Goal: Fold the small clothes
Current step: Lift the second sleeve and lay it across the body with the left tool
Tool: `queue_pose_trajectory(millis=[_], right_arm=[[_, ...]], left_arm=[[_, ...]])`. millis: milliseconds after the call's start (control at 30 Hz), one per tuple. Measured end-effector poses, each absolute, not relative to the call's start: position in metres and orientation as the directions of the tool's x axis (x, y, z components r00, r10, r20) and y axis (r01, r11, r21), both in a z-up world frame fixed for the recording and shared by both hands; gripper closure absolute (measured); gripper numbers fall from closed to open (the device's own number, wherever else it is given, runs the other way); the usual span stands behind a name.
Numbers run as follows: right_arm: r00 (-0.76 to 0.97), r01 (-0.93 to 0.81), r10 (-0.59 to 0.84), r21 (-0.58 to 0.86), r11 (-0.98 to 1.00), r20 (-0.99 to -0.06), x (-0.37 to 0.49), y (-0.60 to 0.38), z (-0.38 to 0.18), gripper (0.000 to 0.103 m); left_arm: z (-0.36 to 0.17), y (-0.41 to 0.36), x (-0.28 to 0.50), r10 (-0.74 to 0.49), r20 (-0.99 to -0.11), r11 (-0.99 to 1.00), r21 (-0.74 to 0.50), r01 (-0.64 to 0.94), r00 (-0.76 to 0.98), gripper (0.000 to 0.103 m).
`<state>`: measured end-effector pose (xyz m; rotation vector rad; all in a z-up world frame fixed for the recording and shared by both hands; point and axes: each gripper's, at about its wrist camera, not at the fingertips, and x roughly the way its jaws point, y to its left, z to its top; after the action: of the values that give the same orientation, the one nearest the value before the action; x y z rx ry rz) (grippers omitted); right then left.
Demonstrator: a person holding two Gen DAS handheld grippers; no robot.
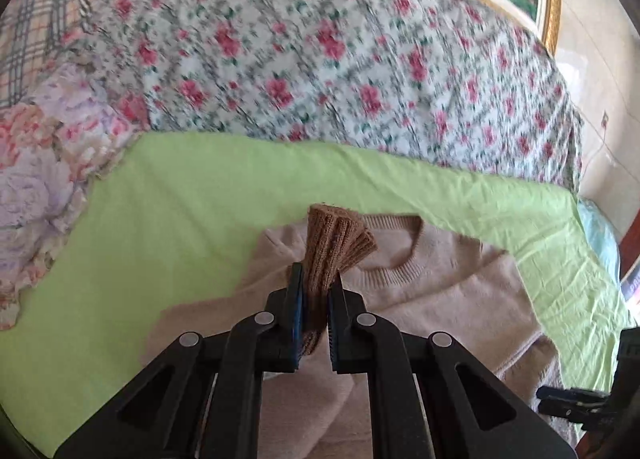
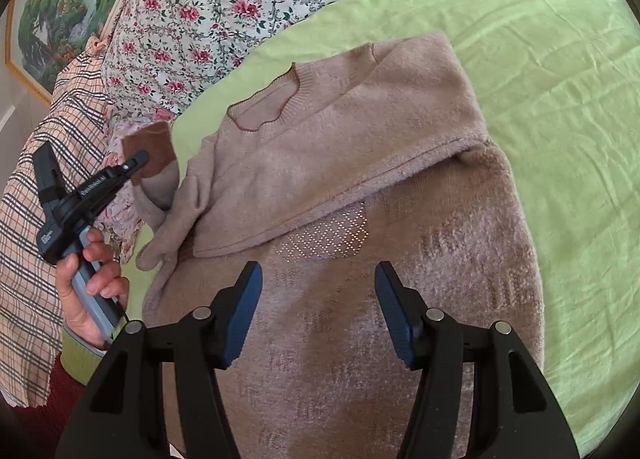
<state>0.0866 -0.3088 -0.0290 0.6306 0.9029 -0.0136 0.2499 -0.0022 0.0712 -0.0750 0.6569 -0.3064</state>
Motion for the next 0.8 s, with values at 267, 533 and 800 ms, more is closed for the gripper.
queue_pose_trajectory(millis=[267, 533, 800], right_arm=[[0.676, 0.283, 0.226, 0.530, 0.799, -0.701, 0.087, -0.318, -0.025, 0.043], [0.687, 0.369, 0.188, 0.560, 0.741, -0.702, 0.090, -0.358, -0.037, 0.043], [0.690, 0.336, 0.211, 0.564, 0.754, -0.692, 0.112, -0.355, -0.039, 0.043]], left_arm=[[0.097, -0.043, 0.222, -0.513, -0.505, 0.858, -0.276, 0.433, 0.694, 0.096], [0.022, -0.164, 0.209, -0.611, -0.620, 0.755, -0.268, 0.599, 0.492, 0.094], [-0.001, -0.142, 0.176, -0.553, -0.685, 0.773, -0.211, 0.598, 0.474, 0.047]])
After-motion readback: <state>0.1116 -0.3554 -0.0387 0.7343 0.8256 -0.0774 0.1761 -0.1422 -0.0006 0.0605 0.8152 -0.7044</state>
